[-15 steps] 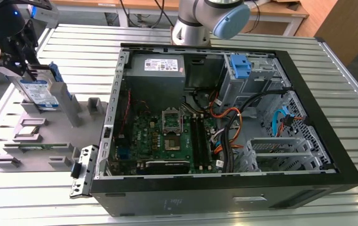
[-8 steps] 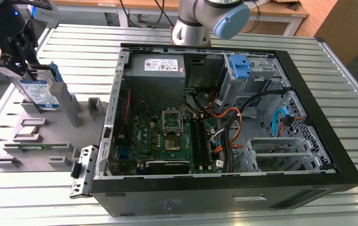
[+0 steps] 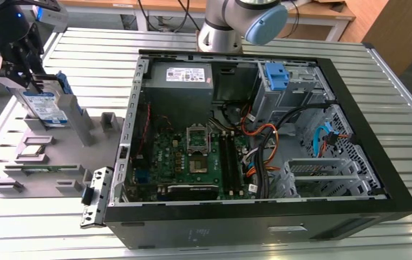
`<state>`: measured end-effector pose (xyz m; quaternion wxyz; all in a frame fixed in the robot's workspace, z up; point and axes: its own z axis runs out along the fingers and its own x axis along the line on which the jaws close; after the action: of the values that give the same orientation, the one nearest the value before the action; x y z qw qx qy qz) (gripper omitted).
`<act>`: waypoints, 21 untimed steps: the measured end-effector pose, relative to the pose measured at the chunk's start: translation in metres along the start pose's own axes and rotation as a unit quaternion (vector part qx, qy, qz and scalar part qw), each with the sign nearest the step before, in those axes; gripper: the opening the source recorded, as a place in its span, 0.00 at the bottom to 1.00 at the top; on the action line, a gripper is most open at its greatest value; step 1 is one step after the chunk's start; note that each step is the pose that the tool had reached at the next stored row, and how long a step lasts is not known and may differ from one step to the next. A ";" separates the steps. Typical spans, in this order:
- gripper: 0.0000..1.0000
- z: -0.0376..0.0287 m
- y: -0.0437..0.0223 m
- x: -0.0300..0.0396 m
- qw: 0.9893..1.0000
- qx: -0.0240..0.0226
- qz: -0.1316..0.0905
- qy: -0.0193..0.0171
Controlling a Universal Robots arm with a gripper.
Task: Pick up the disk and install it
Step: 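Pick up the disk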
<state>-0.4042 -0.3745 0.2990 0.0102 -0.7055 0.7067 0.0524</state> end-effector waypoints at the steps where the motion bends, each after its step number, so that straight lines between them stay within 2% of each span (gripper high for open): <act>1: 0.47 -0.0001 0.0000 0.0000 1.000 0.000 0.000 0.000; 8: 0.47 -0.0017 0.0000 -0.0001 1.000 0.001 0.000 0.000; 11: 0.47 -0.0016 0.0002 -0.0001 1.000 0.007 -0.001 0.000; 13: 0.47 -0.0015 0.0002 0.0000 1.000 0.010 -0.001 0.000; 21: 0.47 -0.0013 0.0009 0.0000 1.000 0.010 -0.001 0.000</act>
<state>-0.4051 -0.3746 0.3003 0.0175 -0.7062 0.7064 0.0451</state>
